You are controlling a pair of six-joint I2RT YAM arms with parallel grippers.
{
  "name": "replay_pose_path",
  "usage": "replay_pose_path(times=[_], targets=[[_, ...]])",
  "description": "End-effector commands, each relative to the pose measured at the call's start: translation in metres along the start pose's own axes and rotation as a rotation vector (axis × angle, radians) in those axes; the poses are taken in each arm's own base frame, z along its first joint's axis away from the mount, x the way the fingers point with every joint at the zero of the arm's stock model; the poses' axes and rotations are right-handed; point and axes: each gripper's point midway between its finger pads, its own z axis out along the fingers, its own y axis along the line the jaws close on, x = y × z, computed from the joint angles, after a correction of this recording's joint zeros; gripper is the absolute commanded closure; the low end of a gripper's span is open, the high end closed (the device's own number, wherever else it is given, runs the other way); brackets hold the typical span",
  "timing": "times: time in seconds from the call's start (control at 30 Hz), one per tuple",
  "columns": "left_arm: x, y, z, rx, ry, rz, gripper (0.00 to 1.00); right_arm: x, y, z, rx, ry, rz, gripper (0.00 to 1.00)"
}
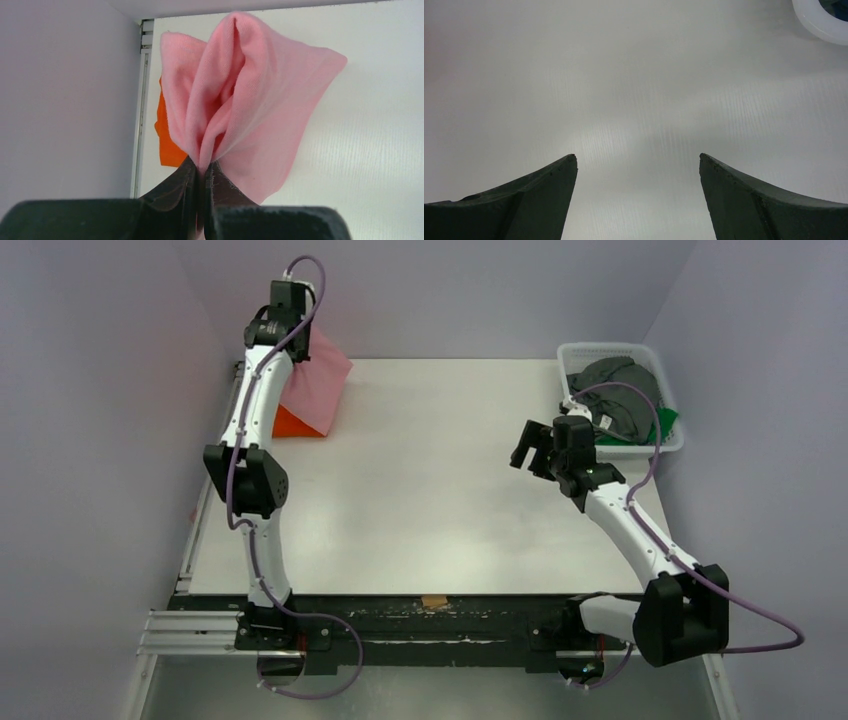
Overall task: Fold and stack the t-shirts
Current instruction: Put the neatly folded tshirt into the corner of the board with the left arm, then reset both arms
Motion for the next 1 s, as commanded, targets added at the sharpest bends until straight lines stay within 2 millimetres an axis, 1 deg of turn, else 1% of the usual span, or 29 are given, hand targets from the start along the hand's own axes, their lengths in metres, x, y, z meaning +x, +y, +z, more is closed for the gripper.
replay_pose_path(times=[0.0, 0.13, 0.17, 0.23, 0.27, 0.3, 0.37, 0.4, 0.43, 0.47, 0.5, 0.53, 0.57, 0.6, 0.63, 0.67, 0.73, 0.8, 0.83, 0.87, 0.9, 0.93, 0.97], targets=[[-0.003, 0.025, 0.02, -0.022, -0.017, -0.05, 1.0, -0.011, 0.001, 0.005, 0.011, -0.028, -0.006, 0.1], [0.02, 0.036, 0.058, -0.018, 0.036, -0.115, 1.0, -0.009, 0.0, 0.01, 0.022, -0.015, -0.006, 0.09], [0.027, 0.044, 0.068, -0.023, 0.052, -0.134, 1.0, -0.009, 0.0, 0.012, 0.023, -0.012, -0.007, 0.1], [0.039, 0.051, 0.087, -0.022, 0.073, -0.191, 0.99, -0.008, 0.0, 0.014, 0.029, -0.001, -0.008, 0.1], [0.045, 0.059, 0.096, -0.035, 0.079, -0.218, 0.95, -0.006, 0.0, 0.016, 0.033, 0.005, -0.008, 0.09], [0.049, 0.063, 0.105, -0.041, 0.081, -0.231, 0.94, -0.006, 0.0, 0.017, 0.034, 0.009, -0.008, 0.09], [0.057, 0.075, 0.117, -0.077, 0.091, -0.253, 0.93, -0.005, -0.001, 0.019, 0.04, 0.014, -0.009, 0.1], [0.06, 0.083, 0.121, -0.1, 0.096, -0.267, 0.87, -0.004, -0.002, 0.02, 0.046, 0.018, -0.012, 0.1], [0.063, 0.089, 0.125, -0.121, 0.098, -0.285, 0.73, -0.004, -0.003, 0.021, 0.049, 0.019, -0.011, 0.1], [0.065, 0.094, 0.126, -0.133, 0.1, -0.3, 0.64, -0.004, -0.003, 0.021, 0.051, 0.02, -0.01, 0.1], [0.064, 0.098, 0.123, -0.14, 0.098, -0.315, 0.62, -0.005, -0.003, 0.021, 0.052, 0.019, -0.009, 0.1], [0.063, 0.103, 0.119, -0.152, 0.097, -0.33, 0.58, -0.005, -0.003, 0.02, 0.053, 0.019, -0.01, 0.09], [0.061, 0.107, 0.112, -0.165, 0.093, -0.345, 0.48, -0.005, -0.003, 0.019, 0.055, 0.017, -0.011, 0.09], [0.057, 0.11, 0.104, -0.17, 0.088, -0.36, 0.21, -0.006, -0.004, 0.017, 0.055, 0.012, -0.008, 0.09], [0.052, 0.109, 0.095, -0.161, 0.079, -0.375, 0.03, -0.008, -0.005, 0.015, 0.059, 0.006, -0.005, 0.09], [0.047, 0.108, 0.085, -0.141, 0.07, -0.393, 0.0, -0.008, -0.005, 0.013, 0.062, 0.003, -0.003, 0.08], [0.038, 0.103, 0.059, -0.089, 0.059, -0.446, 0.0, -0.008, -0.007, 0.007, 0.069, -0.005, 0.016, 0.08], [0.033, 0.091, 0.031, -0.014, 0.054, -0.528, 0.0, -0.008, -0.007, -0.001, 0.059, -0.016, 0.029, 0.07], [0.032, 0.084, 0.015, 0.03, 0.049, -0.568, 0.0, -0.005, -0.009, -0.004, 0.06, -0.017, 0.033, 0.07], [0.029, 0.074, -0.003, 0.084, 0.036, -0.609, 0.0, -0.003, -0.011, -0.009, 0.06, -0.023, 0.037, 0.07], [0.032, 0.061, -0.016, 0.142, 0.029, -0.633, 0.0, -0.001, -0.013, -0.013, 0.062, -0.027, 0.037, 0.07], [0.039, 0.045, -0.031, 0.197, 0.021, -0.645, 0.0, 0.001, -0.017, -0.018, 0.069, -0.03, 0.04, 0.07], [0.039, 0.033, -0.049, 0.24, -0.009, -0.654, 0.0, 0.003, -0.021, -0.024, 0.08, -0.035, 0.044, 0.07]])
